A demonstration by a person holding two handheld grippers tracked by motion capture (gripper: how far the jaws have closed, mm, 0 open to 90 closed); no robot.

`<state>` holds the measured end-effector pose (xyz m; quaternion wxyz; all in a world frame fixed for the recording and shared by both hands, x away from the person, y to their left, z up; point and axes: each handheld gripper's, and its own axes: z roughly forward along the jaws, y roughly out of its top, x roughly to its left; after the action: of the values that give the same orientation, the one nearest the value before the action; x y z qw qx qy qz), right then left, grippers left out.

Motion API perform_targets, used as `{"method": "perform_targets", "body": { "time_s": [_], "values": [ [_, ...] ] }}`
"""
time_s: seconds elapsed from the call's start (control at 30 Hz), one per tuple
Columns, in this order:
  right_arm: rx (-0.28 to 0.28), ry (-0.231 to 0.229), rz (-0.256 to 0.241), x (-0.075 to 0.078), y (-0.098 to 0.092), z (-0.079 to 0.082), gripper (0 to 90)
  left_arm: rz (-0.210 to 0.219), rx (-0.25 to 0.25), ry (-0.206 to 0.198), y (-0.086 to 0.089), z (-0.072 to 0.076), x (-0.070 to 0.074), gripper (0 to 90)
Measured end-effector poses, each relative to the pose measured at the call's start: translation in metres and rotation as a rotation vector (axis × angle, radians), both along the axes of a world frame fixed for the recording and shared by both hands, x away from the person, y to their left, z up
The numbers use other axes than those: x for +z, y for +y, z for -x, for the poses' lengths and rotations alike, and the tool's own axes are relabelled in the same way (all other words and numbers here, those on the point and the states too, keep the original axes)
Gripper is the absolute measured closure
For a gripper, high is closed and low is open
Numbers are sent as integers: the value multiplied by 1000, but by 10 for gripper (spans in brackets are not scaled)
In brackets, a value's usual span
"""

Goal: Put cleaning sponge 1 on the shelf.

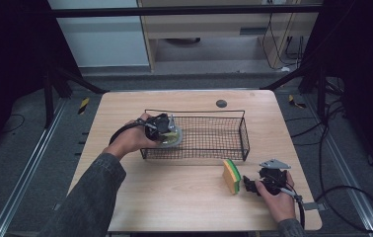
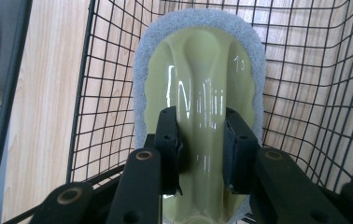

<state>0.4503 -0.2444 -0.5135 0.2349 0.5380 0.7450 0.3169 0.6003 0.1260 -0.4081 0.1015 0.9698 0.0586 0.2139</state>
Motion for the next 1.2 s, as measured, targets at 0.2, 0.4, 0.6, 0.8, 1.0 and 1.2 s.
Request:
{"method": "perform_targets", "body": {
  "time_s": [0.2, 0.4, 0.6, 0.8, 1.0, 1.2],
  "values": [
    [0, -1, -1, 0, 0, 0, 8, -6, 0, 9, -1, -2, -4, 709],
    [0, 0, 0, 0, 0, 0, 8, 1, 14, 26, 0, -2, -9, 709],
    [0, 0, 0, 0, 0, 0, 8, -3, 16, 41, 0, -3, -12, 708],
    [1, -1, -1, 0, 0, 0, 8, -8, 19, 56, -1, -4, -15, 708],
    [1, -1, -1, 0, 0, 0, 8, -10, 23, 59, -1, -4, -16, 706],
    [1, -1, -1, 0, 0, 0, 8, -7, 31, 61, -1, -4, -18, 700]
  ]
}}
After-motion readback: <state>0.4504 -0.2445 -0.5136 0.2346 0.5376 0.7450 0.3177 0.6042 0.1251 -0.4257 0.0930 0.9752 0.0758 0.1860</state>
